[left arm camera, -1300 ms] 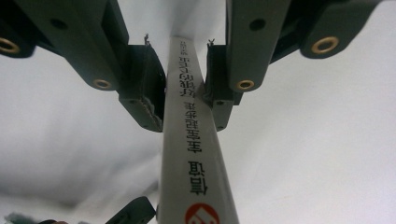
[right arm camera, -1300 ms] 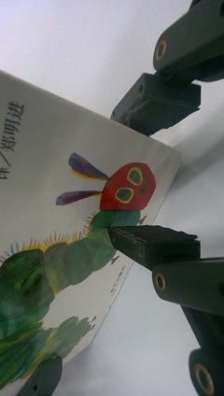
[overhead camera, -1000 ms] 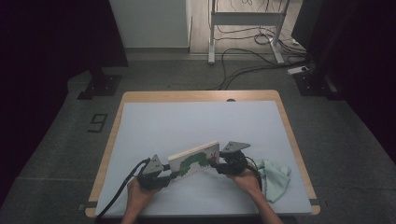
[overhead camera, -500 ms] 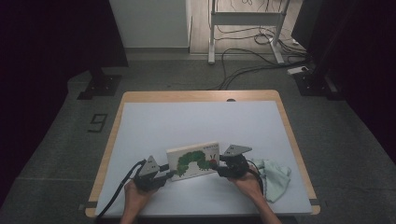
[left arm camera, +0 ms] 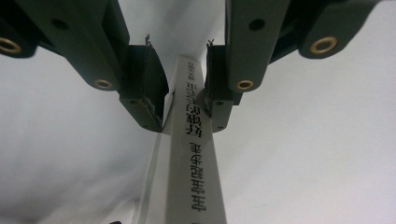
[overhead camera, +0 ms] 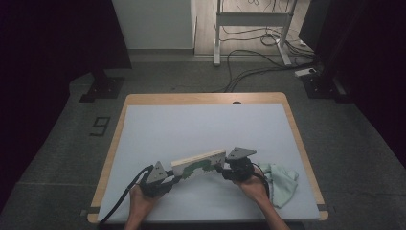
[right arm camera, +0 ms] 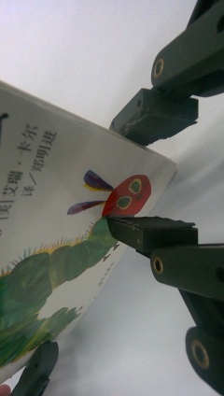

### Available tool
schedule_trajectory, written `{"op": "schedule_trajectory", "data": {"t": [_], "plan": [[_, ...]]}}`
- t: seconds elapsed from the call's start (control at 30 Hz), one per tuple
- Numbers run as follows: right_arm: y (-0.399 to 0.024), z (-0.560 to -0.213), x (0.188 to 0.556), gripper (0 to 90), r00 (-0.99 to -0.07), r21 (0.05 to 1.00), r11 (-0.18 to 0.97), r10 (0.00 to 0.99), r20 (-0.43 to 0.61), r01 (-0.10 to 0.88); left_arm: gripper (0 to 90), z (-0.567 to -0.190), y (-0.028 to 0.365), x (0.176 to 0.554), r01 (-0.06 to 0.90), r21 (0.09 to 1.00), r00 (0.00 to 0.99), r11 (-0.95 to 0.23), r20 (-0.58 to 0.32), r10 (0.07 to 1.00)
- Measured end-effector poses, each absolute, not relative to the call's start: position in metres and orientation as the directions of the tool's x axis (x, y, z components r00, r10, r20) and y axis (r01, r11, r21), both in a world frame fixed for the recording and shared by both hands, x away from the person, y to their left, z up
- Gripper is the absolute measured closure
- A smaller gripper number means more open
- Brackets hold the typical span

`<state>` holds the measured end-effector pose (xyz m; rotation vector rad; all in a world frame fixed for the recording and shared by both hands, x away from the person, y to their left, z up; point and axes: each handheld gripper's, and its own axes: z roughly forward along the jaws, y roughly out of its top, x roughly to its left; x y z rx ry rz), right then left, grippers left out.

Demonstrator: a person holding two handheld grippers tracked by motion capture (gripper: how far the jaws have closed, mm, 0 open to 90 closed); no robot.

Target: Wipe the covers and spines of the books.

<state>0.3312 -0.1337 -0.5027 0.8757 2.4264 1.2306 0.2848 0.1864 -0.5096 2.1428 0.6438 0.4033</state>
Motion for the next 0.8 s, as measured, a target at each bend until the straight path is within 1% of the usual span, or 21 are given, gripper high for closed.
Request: {"op": "schedule_trajectory", "data": {"t": [0.13, 0.43, 0.7, 0.8], "plan": [[-0.137, -0.499, 0.330, 45.3, -0.777, 0.800, 0.443, 0.628, 0.046, 0.405, 68.3, -0.510, 0.188, 0.286, 0.313, 0.806, 0.817, -0.502, 0.041, 0.575], [-0.155, -0.484, 0.321, 35.4, -0.764, 0.787, 0.458, 0.645, 0.027, 0.414, 68.3, -0.511, 0.189, 0.288, 0.317, 0.810, 0.821, -0.494, 0.027, 0.571], [-0.188, -0.476, 0.312, 27.1, -0.723, 0.754, 0.477, 0.691, -0.006, 0.451, 68.1, -0.512, 0.189, 0.288, 0.318, 0.814, 0.821, -0.487, 0.021, 0.571], [-0.203, -0.476, 0.309, 25.3, -0.698, 0.750, 0.461, 0.716, 0.002, 0.475, 68.2, -0.512, 0.190, 0.288, 0.317, 0.815, 0.820, -0.485, 0.020, 0.571]]}}
